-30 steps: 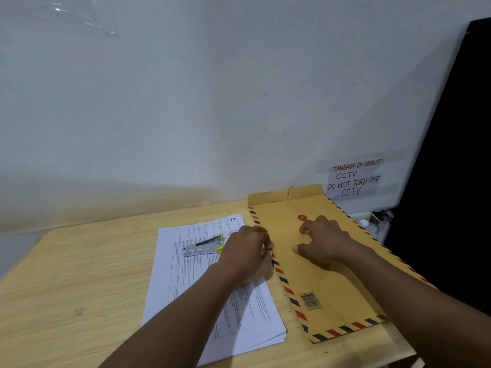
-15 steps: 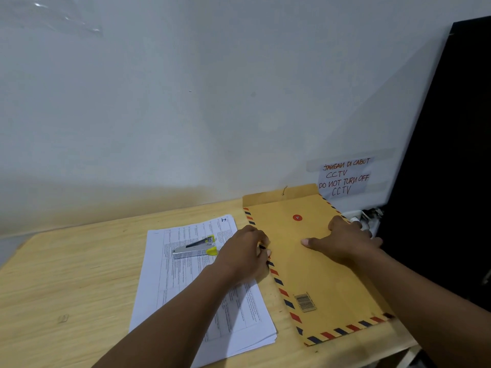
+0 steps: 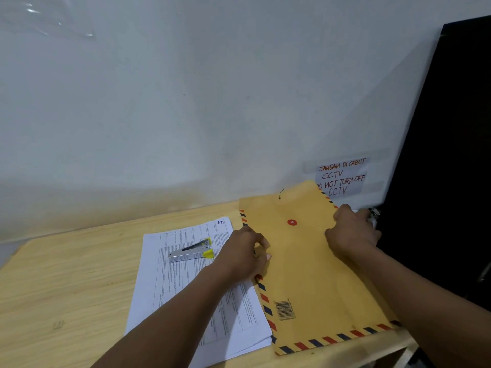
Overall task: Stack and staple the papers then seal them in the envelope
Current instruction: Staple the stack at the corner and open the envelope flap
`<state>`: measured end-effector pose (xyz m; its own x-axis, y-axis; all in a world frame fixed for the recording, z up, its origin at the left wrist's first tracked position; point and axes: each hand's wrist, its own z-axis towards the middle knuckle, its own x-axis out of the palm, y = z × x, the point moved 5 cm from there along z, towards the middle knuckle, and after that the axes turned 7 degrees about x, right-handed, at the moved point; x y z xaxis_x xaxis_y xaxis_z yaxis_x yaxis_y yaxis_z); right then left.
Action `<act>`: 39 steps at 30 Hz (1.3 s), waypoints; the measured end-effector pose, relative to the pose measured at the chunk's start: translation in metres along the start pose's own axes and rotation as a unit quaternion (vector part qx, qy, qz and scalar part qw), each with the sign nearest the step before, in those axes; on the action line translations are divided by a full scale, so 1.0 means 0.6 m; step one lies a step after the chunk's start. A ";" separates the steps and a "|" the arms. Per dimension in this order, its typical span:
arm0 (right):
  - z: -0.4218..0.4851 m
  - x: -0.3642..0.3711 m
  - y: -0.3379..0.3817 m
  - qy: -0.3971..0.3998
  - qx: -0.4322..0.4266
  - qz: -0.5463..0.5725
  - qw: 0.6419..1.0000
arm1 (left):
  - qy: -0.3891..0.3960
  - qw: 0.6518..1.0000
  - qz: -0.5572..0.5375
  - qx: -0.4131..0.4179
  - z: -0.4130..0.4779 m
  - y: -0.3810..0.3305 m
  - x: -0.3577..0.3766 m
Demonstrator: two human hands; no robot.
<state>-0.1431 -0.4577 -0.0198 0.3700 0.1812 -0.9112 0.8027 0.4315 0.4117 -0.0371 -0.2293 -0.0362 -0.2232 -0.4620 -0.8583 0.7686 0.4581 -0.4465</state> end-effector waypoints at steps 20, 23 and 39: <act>0.019 -0.050 0.079 -0.032 -0.156 0.124 0.979 | -0.130 0.874 -0.426 -0.196 0.023 0.019 -0.059; 0.003 -0.056 0.105 -0.063 -0.183 0.039 0.980 | -0.212 0.864 -0.420 -0.181 0.026 0.015 -0.073; -0.034 -0.027 0.117 0.173 -0.204 0.085 0.960 | -0.290 0.881 -0.357 -0.112 -0.025 -0.054 -0.096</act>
<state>-0.1023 -0.4125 0.0233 0.2455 0.5315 -0.8107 0.4688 0.6669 0.5792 -0.0578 -0.2062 0.0241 -0.2073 -0.9738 -0.0940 0.4041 0.0023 -0.9147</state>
